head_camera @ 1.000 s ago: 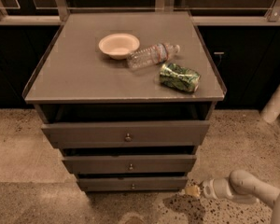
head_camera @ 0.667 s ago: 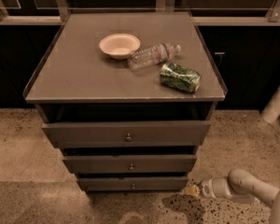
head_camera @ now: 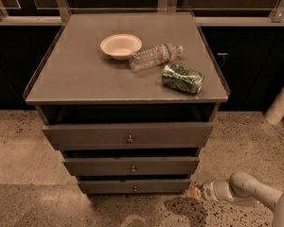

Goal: Close bottom drawer

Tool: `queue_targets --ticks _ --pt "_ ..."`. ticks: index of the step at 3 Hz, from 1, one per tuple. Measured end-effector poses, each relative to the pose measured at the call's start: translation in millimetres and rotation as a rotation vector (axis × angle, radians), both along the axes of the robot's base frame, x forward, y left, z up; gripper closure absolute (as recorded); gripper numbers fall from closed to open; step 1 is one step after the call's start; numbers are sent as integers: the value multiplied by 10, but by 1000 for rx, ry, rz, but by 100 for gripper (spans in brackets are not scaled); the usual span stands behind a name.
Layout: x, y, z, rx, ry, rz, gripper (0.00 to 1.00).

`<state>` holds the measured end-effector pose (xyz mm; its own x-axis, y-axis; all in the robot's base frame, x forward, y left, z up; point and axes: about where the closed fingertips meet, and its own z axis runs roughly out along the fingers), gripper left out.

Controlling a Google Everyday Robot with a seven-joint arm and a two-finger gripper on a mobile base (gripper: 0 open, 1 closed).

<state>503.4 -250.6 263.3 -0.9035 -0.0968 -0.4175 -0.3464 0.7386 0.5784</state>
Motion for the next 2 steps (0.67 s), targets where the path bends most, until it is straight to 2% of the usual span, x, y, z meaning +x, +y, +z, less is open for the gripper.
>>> queue_targets --ticks 1,2 --pt "0 0 0 0 0 0 10" --pt "0 1 0 0 0 0 0"
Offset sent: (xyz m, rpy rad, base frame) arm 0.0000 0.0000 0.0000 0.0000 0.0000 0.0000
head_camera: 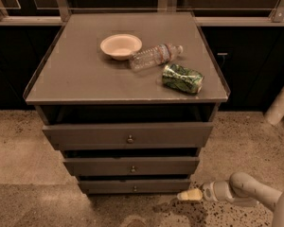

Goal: Close bottom drawer

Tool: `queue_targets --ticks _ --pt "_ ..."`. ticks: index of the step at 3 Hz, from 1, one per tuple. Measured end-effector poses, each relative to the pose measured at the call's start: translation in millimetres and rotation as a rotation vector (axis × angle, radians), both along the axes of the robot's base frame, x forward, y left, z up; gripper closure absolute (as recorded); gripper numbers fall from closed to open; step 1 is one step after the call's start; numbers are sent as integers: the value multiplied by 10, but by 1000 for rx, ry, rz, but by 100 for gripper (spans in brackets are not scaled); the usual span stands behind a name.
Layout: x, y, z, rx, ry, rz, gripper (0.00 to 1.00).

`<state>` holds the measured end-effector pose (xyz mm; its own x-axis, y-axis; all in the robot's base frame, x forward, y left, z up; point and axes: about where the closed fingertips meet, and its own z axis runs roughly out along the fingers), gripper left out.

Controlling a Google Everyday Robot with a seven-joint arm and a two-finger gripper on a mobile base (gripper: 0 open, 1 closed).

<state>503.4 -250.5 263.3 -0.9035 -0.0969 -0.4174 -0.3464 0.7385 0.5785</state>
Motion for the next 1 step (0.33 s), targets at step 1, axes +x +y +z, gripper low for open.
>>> queue_targets --ticks 1 --pt "0 0 0 0 0 0 0"
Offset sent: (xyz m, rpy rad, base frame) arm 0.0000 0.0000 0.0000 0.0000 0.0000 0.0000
